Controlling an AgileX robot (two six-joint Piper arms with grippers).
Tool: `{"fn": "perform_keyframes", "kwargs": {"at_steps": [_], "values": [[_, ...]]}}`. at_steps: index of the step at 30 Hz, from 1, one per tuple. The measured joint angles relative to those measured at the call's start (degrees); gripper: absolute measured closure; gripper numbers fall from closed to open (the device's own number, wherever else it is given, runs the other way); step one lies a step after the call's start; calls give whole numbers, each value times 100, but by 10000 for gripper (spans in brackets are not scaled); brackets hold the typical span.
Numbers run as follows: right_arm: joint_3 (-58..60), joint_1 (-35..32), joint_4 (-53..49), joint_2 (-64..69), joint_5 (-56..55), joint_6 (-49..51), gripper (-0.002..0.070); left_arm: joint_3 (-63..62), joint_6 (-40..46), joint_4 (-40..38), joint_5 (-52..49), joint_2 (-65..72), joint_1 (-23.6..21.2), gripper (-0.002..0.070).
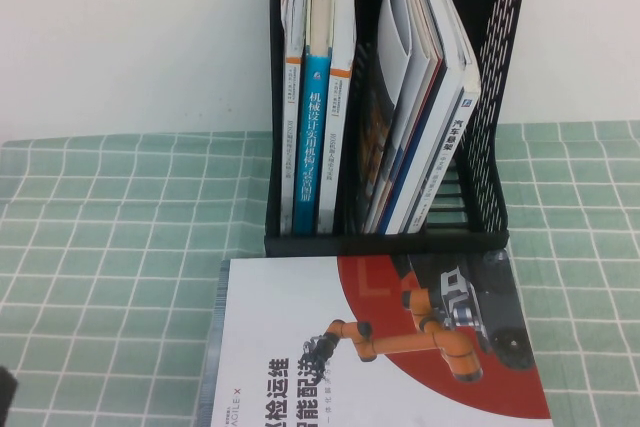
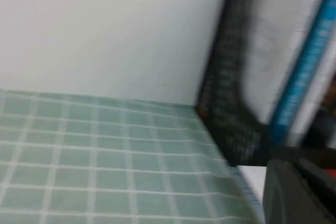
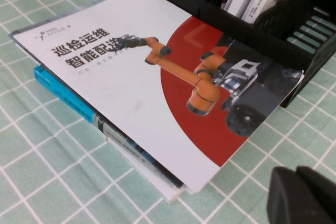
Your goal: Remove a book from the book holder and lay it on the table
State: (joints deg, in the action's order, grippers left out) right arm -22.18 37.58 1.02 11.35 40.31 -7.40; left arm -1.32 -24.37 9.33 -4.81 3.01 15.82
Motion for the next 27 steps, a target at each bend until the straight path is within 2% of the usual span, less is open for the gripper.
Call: {"fn": "perform_keyframes", "kwargs": {"at_steps": [3,8,22,27], "values": [[0,0,13,0,0,0,678,218,-44,-38,-6,-213,-629,677],[0,0,26,0,0,0,678,264,-224,-38,-394,-355,-1186,678],[0,0,28,0,0,0,678,265,27,-146,-1500,-368,-1280,678],[0,0,28,0,0,0,678,257,658,-159,-1536,-368,-1280,678]]}}
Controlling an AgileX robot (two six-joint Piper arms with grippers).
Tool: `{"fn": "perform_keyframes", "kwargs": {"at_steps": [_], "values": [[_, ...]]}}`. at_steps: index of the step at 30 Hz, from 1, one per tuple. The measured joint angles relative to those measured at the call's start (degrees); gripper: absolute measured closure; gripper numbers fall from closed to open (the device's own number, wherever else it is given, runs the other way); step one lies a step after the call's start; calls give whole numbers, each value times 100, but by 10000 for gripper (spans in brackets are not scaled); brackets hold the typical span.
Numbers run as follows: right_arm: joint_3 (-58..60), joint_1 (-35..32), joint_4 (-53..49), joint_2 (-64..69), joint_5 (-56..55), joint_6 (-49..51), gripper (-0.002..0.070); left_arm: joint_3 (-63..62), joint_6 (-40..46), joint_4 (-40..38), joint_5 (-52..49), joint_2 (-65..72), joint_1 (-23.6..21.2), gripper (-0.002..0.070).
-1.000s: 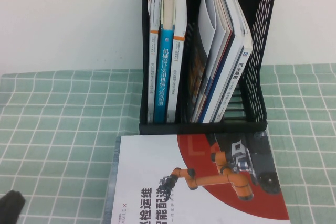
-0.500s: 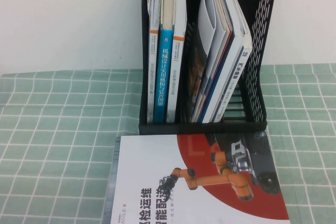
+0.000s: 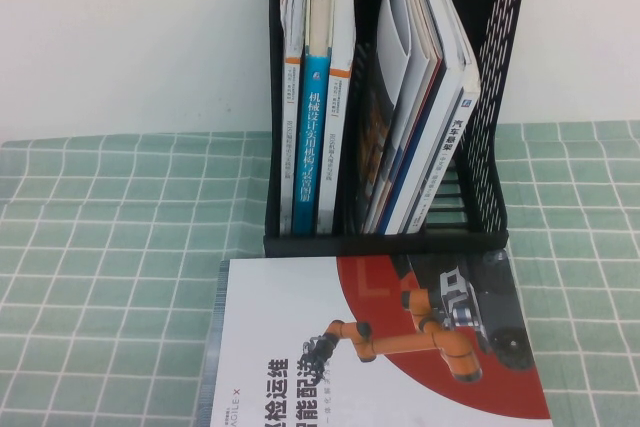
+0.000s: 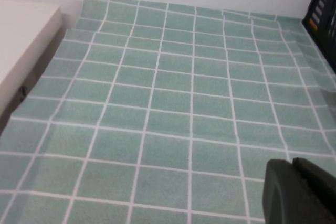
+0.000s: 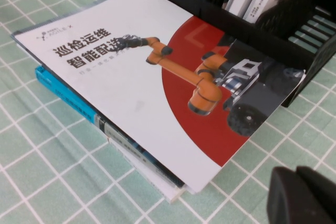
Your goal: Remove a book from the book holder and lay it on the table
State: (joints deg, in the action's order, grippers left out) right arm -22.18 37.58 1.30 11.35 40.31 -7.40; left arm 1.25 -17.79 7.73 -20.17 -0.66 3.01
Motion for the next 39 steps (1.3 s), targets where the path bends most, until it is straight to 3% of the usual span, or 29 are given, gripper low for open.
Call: {"fn": "perform_keyframes", "kwargs": {"at_steps": [5,39], "values": [[0,0,0,0,0,0,678,0,427,-68,0,0,0,677],[129,0,42,-9,-154,0,678,0,546,-356,10,0,0,678]]}}
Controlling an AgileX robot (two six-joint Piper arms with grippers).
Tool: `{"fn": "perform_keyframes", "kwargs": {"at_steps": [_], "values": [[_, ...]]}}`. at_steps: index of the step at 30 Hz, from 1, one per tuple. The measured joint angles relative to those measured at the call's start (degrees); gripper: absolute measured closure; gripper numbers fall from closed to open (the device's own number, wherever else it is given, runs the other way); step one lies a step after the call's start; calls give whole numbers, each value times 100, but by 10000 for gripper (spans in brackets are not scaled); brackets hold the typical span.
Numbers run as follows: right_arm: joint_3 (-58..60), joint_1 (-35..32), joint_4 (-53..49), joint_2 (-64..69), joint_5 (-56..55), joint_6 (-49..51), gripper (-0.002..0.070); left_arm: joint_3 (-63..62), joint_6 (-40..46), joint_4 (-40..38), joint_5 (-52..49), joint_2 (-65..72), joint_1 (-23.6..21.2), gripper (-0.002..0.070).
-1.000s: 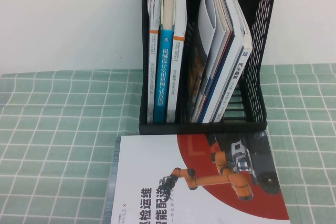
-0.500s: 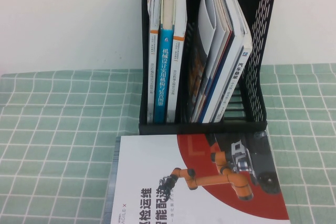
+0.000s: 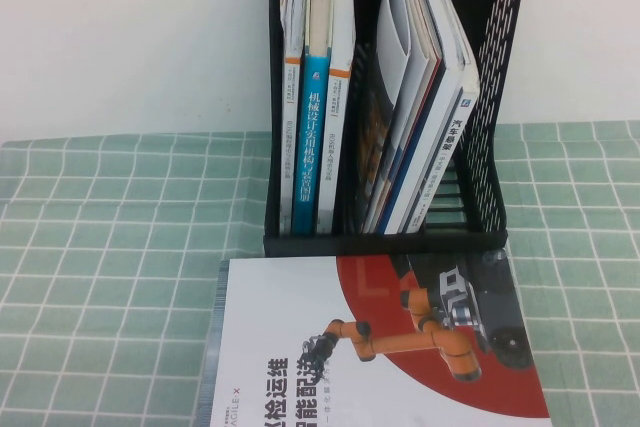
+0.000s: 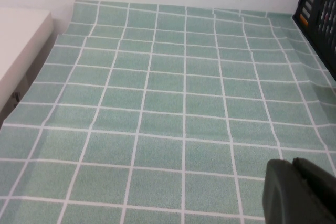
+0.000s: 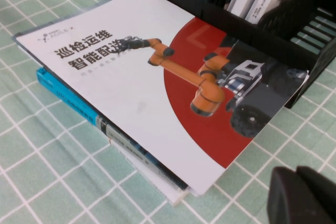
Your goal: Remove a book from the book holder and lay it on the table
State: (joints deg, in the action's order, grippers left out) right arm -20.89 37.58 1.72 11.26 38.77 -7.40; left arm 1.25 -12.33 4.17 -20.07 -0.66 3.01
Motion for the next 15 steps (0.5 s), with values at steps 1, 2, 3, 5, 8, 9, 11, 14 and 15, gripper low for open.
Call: {"fn": "perform_keyframes", "kwargs": {"at_steps": [1,2,3,5,8,9,11,14,15], "values": [[95,0,0,-38,-99,0,678,0,0,0,0,0,0,678],[186,-30,15,-86,-189,0,678,0,0,0,0,0,0,678],[308,-98,50,-175,-289,0,678,0,0,0,0,0,0,677],[539,-341,125,-404,-420,0,678,0,0,0,0,0,0,678],[881,-1053,155,-958,-536,0,678,0,0,0,0,0,0,678],[972,-1366,136,-1088,-614,0,678,0,0,-13,8,0,0,678],[1068,-1924,8,-1181,-838,89,678,0,0,-26,8,-12,0,678],[1154,-2694,-172,-1191,-1012,460,678,0,-13,-35,8,-12,0,678],[1181,-2883,-172,-1191,-1053,620,678,0,-13,-38,8,-12,0,678]]}}
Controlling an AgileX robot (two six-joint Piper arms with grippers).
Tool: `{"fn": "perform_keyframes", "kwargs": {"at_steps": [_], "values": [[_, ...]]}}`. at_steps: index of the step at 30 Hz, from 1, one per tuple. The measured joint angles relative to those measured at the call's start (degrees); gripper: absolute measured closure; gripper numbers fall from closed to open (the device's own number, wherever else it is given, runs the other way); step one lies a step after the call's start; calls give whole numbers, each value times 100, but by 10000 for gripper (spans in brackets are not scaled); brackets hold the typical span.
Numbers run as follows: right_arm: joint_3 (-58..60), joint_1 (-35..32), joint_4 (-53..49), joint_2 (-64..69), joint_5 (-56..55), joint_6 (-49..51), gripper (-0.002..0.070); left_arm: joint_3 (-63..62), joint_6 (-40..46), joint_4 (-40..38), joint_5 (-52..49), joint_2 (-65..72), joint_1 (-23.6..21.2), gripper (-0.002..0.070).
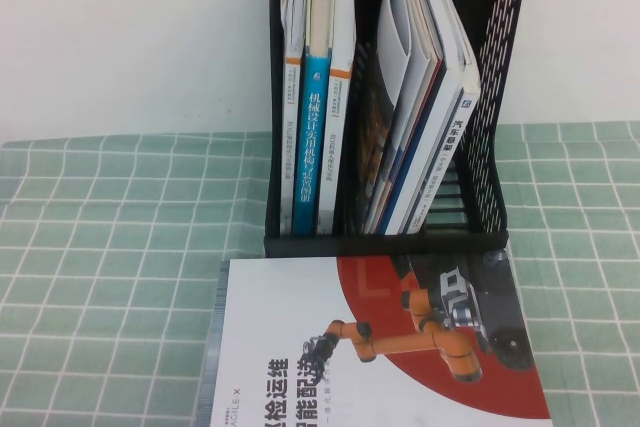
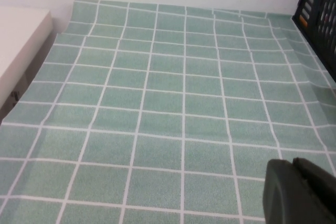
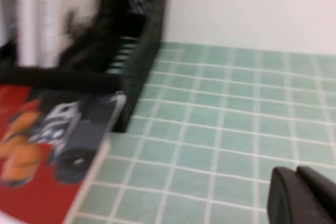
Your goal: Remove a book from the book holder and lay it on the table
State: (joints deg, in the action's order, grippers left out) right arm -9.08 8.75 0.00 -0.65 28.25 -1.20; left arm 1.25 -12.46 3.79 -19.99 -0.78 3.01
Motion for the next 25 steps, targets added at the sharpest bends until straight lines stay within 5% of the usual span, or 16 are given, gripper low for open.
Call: {"fn": "perform_keyframes", "kwargs": {"at_steps": [11,25], "values": [[933,-708,-928,0,-1269,365,678,0,52,-9,0,0,0,678],[1062,-708,-931,0,-696,177,678,0,52,-21,0,0,0,677]]}}
